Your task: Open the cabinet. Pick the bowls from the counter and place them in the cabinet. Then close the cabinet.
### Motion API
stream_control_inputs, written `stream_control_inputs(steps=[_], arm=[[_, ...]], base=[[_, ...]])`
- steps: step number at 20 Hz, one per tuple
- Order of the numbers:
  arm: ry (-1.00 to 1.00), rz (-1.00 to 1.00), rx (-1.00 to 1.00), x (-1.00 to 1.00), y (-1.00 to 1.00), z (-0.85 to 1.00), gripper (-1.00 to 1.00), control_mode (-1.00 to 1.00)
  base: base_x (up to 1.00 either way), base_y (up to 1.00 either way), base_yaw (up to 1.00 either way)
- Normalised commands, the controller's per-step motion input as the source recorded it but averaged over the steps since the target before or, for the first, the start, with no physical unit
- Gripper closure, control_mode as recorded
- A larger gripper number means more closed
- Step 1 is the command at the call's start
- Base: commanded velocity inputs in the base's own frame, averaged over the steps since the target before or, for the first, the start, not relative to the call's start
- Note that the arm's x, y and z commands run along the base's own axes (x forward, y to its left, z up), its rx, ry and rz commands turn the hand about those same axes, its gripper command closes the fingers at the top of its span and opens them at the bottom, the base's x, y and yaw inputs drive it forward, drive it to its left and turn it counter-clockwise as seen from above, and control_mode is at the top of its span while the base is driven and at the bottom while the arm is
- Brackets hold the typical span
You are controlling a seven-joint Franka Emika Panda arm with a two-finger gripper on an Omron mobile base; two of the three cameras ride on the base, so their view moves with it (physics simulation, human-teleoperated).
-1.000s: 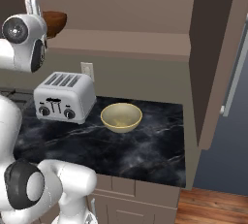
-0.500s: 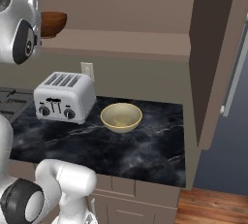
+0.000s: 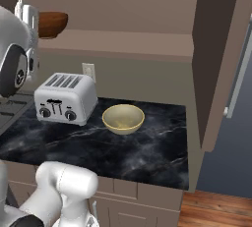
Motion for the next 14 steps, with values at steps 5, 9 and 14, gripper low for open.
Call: stream_control_inputs(steps=[5,9,14], arm=[[0.0,0.0,0.0,-0.31,-0.5,-0.53,-1.0,-1.0],[0.04,0.0,0.0,-0.19,-0.29,-0.43,-1.0,-1.0],[0.15,0.0,0.0,0.0,-0.33,-0.42,-1.0,-1.0]], base=[[0.0,0.0,0.0],[0.0,0.0,0.0],[0.0,0.0,0.0]])
